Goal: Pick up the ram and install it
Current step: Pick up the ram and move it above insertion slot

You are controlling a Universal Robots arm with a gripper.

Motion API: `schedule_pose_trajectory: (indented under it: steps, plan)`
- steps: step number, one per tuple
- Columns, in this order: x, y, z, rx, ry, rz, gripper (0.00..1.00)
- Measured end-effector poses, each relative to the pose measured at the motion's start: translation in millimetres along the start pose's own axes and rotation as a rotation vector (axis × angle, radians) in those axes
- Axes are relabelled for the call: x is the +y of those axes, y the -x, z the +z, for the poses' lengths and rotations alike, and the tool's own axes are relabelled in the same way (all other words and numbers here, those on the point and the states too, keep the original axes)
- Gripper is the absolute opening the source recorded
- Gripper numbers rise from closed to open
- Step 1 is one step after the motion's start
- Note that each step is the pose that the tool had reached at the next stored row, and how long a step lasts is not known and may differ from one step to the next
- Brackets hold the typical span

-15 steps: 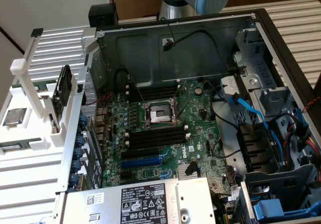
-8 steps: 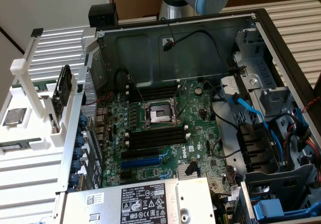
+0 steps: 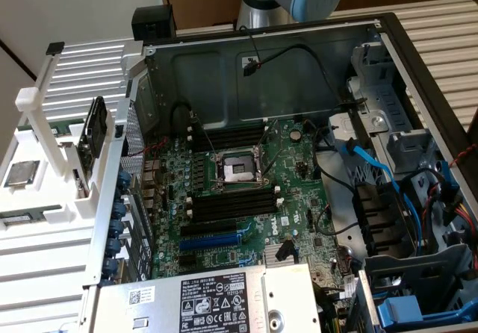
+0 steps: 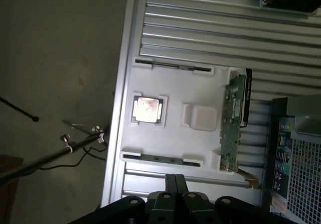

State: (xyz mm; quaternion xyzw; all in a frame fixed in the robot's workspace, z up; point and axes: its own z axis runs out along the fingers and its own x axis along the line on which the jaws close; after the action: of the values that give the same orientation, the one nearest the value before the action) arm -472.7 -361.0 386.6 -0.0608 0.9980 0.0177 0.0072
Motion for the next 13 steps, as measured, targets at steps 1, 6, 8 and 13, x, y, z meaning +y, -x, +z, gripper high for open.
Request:
schedule_pose_trajectory:
  steps: [1, 6, 8, 13]
  plan:
    - [0.0, 0.0, 0.0, 0.0006, 0.0003, -0.017, 0.11]
    - [0.0, 0.0, 0.0, 0.0038, 0.0018, -0.109, 0.11]
    - [0.0, 0.0, 0.1, 0.0050, 0.0024, -0.146, 0.11]
    - [0.0, 0.0, 0.9, 0.0082, 0.0039, -0.236, 0.11]
